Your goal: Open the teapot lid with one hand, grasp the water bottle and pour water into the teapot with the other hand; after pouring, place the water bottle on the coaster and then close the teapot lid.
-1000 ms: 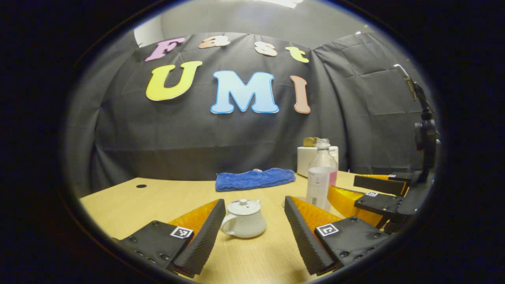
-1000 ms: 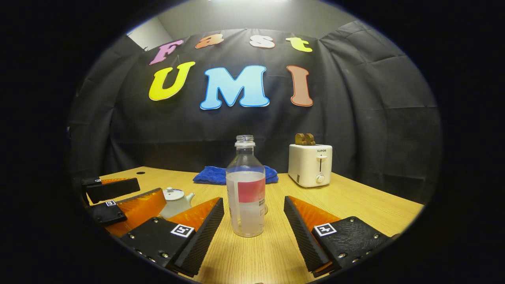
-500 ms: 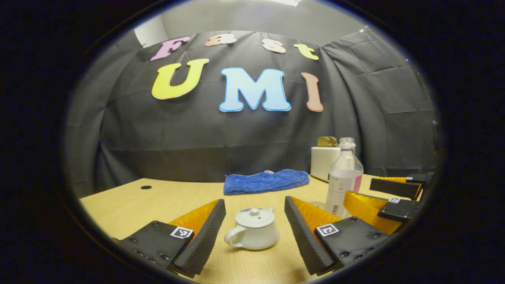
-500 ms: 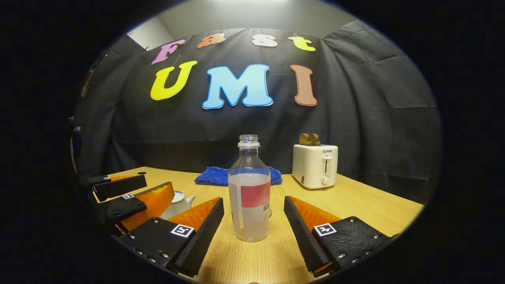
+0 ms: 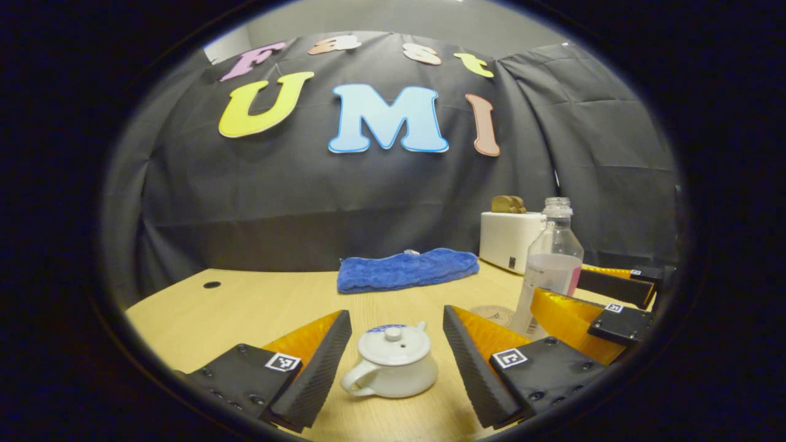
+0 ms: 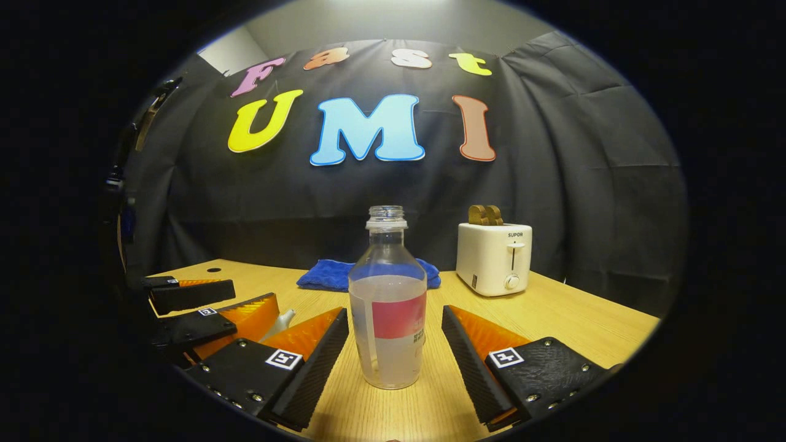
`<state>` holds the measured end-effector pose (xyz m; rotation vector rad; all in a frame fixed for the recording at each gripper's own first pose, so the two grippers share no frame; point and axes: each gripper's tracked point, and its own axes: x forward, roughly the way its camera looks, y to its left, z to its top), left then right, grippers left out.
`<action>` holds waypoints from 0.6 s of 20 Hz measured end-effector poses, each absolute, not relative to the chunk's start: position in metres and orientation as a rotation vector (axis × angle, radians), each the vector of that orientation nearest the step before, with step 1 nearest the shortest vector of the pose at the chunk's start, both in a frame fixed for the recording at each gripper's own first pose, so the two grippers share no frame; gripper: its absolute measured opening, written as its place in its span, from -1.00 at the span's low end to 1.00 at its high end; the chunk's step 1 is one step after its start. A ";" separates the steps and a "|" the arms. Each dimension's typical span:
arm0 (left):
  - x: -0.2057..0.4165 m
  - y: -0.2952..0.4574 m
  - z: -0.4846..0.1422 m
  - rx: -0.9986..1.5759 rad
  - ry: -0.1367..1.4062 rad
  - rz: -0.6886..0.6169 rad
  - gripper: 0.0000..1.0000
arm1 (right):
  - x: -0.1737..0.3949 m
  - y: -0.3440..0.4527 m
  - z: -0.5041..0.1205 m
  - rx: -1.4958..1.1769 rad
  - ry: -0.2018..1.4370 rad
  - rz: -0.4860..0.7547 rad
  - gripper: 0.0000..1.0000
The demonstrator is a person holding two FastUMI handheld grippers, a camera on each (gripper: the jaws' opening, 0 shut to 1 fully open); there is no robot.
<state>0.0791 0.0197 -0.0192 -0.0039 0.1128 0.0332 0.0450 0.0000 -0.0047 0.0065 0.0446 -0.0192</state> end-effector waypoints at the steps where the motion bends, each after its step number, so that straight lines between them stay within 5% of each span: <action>1: 0.081 0.018 -0.020 -0.002 0.116 0.028 1.00 | 0.047 0.000 -0.008 0.010 0.067 -0.017 0.89; 4: 0.081 0.017 -0.018 0.003 0.111 0.021 0.84 | 0.053 -0.002 -0.017 0.028 0.130 -0.012 0.90; 10: 0.085 0.017 -0.025 0.025 0.153 0.037 -0.17 | 0.057 -0.002 -0.022 0.088 0.183 0.020 0.90; 12: 0.086 0.014 -0.024 0.044 0.162 0.036 -0.21 | 0.057 -0.002 -0.023 0.104 0.189 0.027 0.91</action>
